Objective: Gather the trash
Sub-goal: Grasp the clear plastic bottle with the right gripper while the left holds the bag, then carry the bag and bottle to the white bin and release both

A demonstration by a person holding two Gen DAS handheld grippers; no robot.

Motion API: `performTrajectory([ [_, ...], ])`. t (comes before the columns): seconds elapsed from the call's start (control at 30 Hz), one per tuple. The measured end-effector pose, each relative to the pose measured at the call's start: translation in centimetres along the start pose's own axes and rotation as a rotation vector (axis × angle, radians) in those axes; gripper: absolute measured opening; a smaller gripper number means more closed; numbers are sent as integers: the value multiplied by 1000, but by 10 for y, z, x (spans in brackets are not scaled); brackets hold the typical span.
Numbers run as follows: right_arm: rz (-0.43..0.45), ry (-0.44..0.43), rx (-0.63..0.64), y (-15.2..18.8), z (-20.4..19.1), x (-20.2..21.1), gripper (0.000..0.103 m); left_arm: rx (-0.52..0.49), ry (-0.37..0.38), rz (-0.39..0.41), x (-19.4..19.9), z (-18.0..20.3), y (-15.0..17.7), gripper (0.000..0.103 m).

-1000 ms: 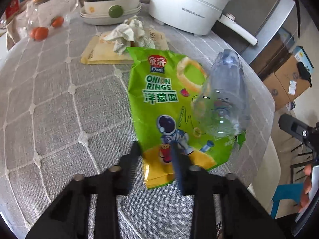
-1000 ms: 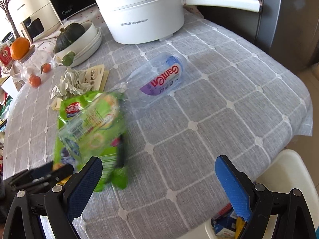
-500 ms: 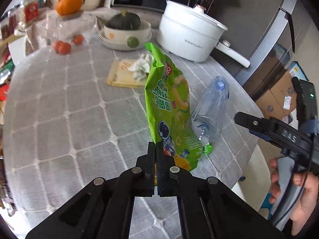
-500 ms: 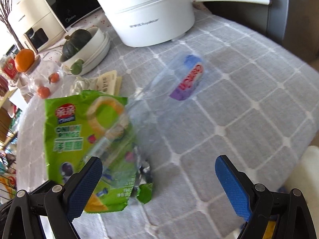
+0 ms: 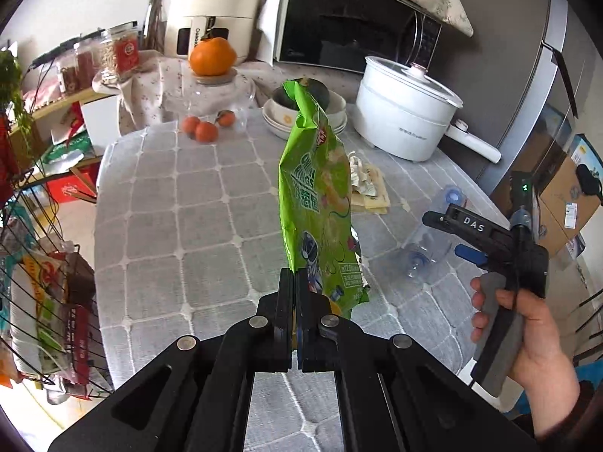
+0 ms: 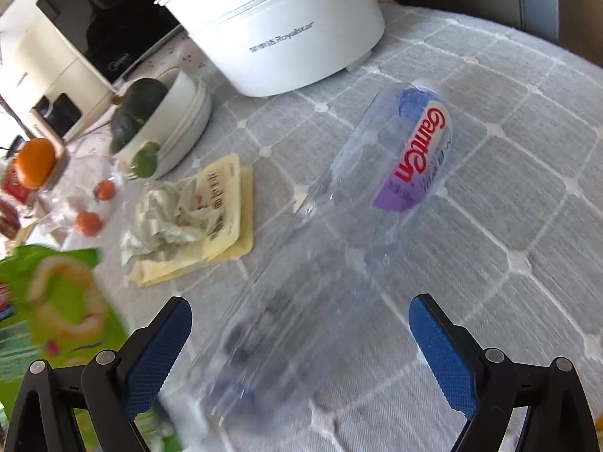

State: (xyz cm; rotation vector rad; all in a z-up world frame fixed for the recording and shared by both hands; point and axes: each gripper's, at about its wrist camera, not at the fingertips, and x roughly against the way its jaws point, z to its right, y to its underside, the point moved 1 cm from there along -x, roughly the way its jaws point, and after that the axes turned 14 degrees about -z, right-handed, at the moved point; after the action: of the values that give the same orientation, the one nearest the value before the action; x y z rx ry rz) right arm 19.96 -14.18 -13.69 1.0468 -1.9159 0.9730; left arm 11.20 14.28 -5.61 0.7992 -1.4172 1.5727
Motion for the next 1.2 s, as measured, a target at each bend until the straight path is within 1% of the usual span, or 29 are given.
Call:
performTrajectory([
  [0.03,-2,2,-8,-1,1,-4,96,4,-1,-4,0,-3,0,0],
  [0.13,-52,-19,-41,-2,6,-23,96,22,5,-12,-1,-9,1,0],
  [0.17,-62,-51,-56,-1,9,-26,94,26,6,-12,-2,-10,1,0],
  [0.2,-62,-59,-63,-1,10,-26,91,29,9,-12,-1,-10,0,0],
  [0.23,-55,-51,-56,0,9,-24,86,30,11,-11,-1,-10,-1,0],
  [0.27,-69,-78,-41,0,8,-25,78,31,13,-10,-1,-9,-1,0],
  [0.3,-90,-94,-38,0,7,-25,76,30,16,-9,-1,-8,-1,0],
  [0.4,-129,-107,-22,4,6,-22,71,31,40,-8,0,-3,-1,0],
  [0.47,-135,-109,-14,7,8,-14,68,34,60,-8,2,0,-2,0],
  [0.57,-139,-119,18,9,12,8,66,25,89,-6,4,9,-4,0],
  [0.7,-129,-83,83,13,20,40,62,6,135,-4,7,28,-6,0],
  [0.77,-130,-88,97,16,31,57,62,-18,149,-6,7,40,-5,0],
  [0.83,-125,-69,117,17,39,71,62,-41,158,-13,6,53,-2,0],
  [0.93,-116,-57,103,20,60,92,62,-69,186,-27,4,70,2,0],
  [1.03,-89,-19,94,25,82,119,62,-108,214,-45,3,89,6,0],
  [1.2,-48,75,82,39,118,168,62,-205,269,-71,2,138,17,0],
])
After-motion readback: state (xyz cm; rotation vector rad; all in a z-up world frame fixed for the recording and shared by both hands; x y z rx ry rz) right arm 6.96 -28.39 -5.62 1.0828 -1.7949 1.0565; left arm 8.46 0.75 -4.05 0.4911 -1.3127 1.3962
